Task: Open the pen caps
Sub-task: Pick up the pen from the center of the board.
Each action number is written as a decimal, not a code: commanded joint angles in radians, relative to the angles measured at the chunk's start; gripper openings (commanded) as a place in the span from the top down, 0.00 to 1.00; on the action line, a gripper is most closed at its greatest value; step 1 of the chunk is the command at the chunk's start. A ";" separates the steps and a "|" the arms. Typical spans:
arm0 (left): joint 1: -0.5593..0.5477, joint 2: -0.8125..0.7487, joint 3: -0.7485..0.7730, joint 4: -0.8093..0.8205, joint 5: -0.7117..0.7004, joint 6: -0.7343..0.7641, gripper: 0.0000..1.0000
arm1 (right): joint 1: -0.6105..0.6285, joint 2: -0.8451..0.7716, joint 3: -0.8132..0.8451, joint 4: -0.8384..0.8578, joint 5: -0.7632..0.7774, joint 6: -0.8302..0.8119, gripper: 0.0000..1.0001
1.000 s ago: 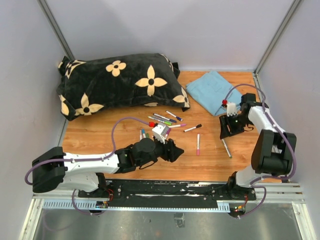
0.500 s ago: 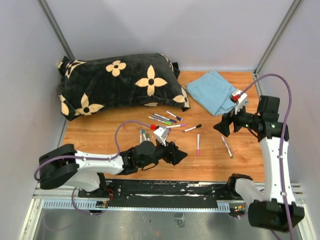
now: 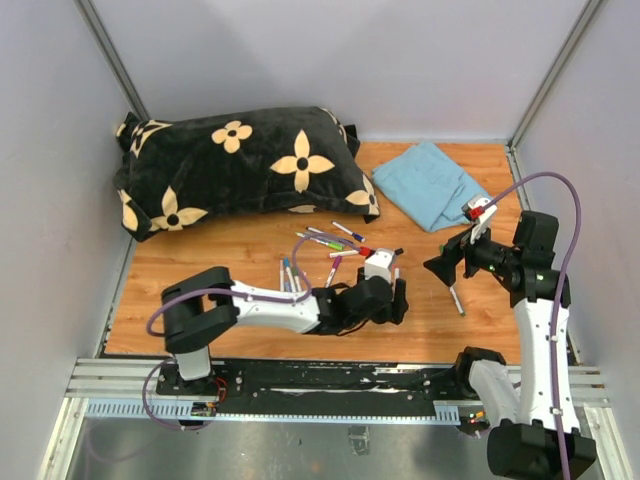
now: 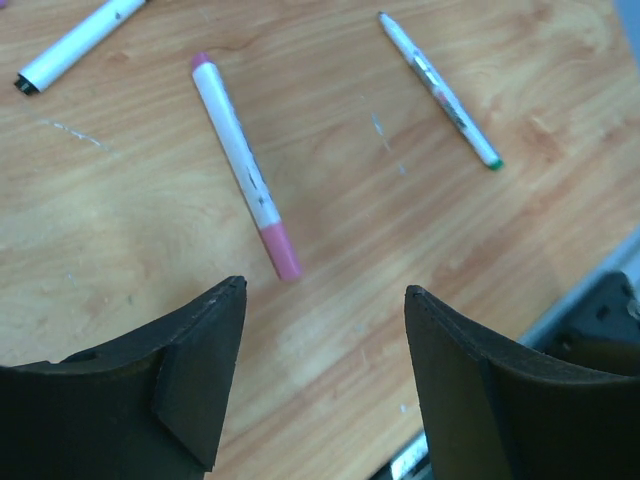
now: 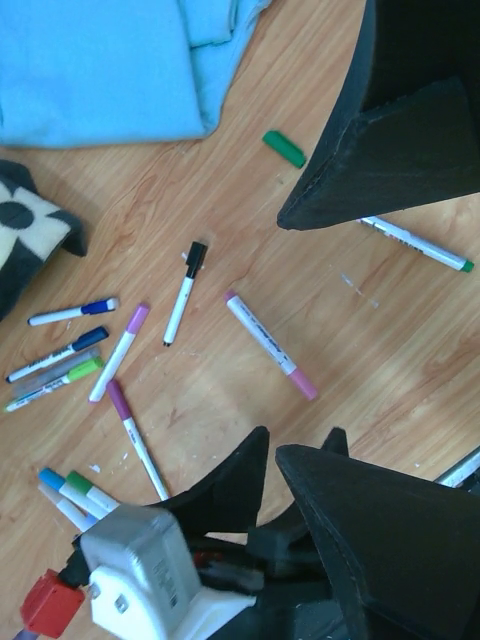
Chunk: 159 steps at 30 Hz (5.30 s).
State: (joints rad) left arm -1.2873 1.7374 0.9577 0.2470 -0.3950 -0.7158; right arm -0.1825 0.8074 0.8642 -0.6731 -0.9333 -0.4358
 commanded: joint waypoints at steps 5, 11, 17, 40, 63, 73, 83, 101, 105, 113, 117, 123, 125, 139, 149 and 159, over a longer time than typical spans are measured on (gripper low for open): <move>-0.006 0.241 0.341 -0.443 -0.165 0.004 0.38 | -0.046 0.032 0.010 0.022 0.094 0.055 0.09; -0.006 0.335 0.452 -0.511 -0.176 0.040 0.45 | -0.052 0.026 0.010 0.023 0.093 0.063 0.09; -0.006 0.406 0.533 -0.571 -0.148 0.052 0.64 | -0.060 0.027 0.009 0.022 0.090 0.064 0.09; -0.006 -0.090 -0.001 -0.291 -0.074 0.296 1.00 | -0.007 0.015 -0.050 -0.026 -0.134 -0.222 0.00; -0.005 -0.297 -0.283 -0.065 0.129 0.495 1.00 | 0.668 0.104 -0.329 0.250 0.256 -0.947 0.27; 0.015 -0.248 -0.255 -0.041 0.228 0.501 1.00 | 0.726 0.071 -0.414 0.295 0.304 -1.053 0.38; 0.056 -0.259 -0.286 0.023 0.332 0.482 1.00 | 0.765 0.076 -0.440 0.285 0.309 -1.101 0.52; 0.080 -0.368 -0.388 0.142 0.262 0.329 0.62 | 0.757 -0.011 -0.421 0.204 0.293 -1.070 0.99; 0.080 -0.497 -0.499 0.273 0.253 0.259 0.44 | 0.727 -0.043 -0.373 0.120 0.268 -1.005 0.99; 0.080 -0.849 -0.814 0.687 0.218 0.129 0.15 | 0.656 -0.088 -0.275 0.030 0.199 -0.838 0.99; 0.079 -0.998 -0.930 0.823 0.163 0.094 0.07 | 0.644 -0.071 -0.215 0.045 0.201 -0.668 0.99; 0.080 -1.088 -0.955 0.853 0.100 0.102 0.01 | 0.641 -0.014 -0.093 0.055 0.218 -0.397 0.99; 0.080 -1.078 -0.955 0.890 0.084 0.110 0.01 | 0.640 0.015 -0.045 0.037 0.230 -0.311 0.99; 0.080 -0.665 -0.937 1.449 0.086 0.081 0.01 | 0.445 -0.004 -0.079 0.134 -0.010 -0.092 0.97; 0.080 -0.507 -0.867 1.522 0.050 0.102 0.02 | 0.442 0.003 -0.101 0.161 -0.023 -0.064 0.96; 0.079 -0.444 -0.806 1.523 0.007 0.104 0.03 | 0.443 0.033 -0.125 0.221 -0.056 0.001 0.96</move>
State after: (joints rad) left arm -1.2129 1.2621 0.1131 1.5272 -0.3428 -0.6315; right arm 0.2726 0.8333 0.7525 -0.4965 -0.9508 -0.4835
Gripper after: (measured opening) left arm 0.970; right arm 0.162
